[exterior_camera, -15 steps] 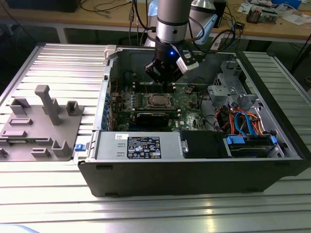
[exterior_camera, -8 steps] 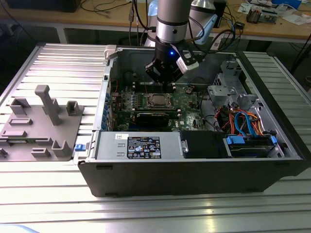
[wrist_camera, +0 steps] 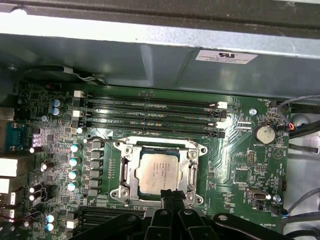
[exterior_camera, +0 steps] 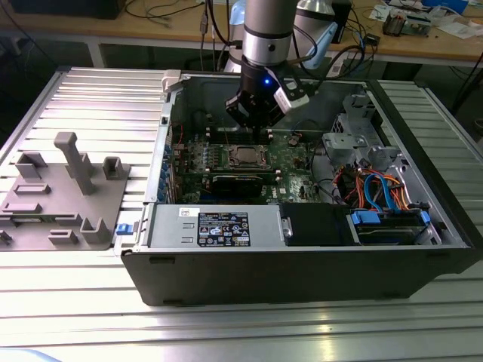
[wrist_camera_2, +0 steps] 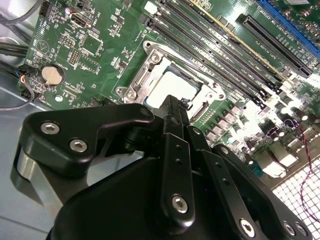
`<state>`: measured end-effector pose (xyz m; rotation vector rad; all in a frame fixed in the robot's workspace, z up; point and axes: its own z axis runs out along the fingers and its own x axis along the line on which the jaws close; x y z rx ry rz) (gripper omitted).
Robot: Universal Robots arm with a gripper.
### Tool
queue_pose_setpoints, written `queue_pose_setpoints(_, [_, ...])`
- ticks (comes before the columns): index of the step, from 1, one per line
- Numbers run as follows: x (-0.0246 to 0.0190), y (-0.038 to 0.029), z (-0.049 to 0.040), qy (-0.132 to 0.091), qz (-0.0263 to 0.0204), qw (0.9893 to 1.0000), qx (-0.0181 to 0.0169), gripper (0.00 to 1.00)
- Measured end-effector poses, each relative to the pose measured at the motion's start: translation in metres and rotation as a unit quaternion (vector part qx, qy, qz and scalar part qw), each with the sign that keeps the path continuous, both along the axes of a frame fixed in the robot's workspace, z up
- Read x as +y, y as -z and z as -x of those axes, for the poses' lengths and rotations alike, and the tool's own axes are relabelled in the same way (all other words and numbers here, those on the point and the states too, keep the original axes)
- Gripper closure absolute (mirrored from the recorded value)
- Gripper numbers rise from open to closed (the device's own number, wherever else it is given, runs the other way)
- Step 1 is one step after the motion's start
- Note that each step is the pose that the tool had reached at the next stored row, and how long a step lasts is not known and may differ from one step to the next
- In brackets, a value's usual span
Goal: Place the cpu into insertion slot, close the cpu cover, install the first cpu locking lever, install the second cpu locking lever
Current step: 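Install the first cpu locking lever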
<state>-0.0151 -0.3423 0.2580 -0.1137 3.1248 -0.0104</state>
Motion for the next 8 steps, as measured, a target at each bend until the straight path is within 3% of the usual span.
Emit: queue_pose_setpoints(8, [0.0000, -0.0007, 0.0008, 0.000, 0.0001, 1.0000, 0.0000, 0.89])
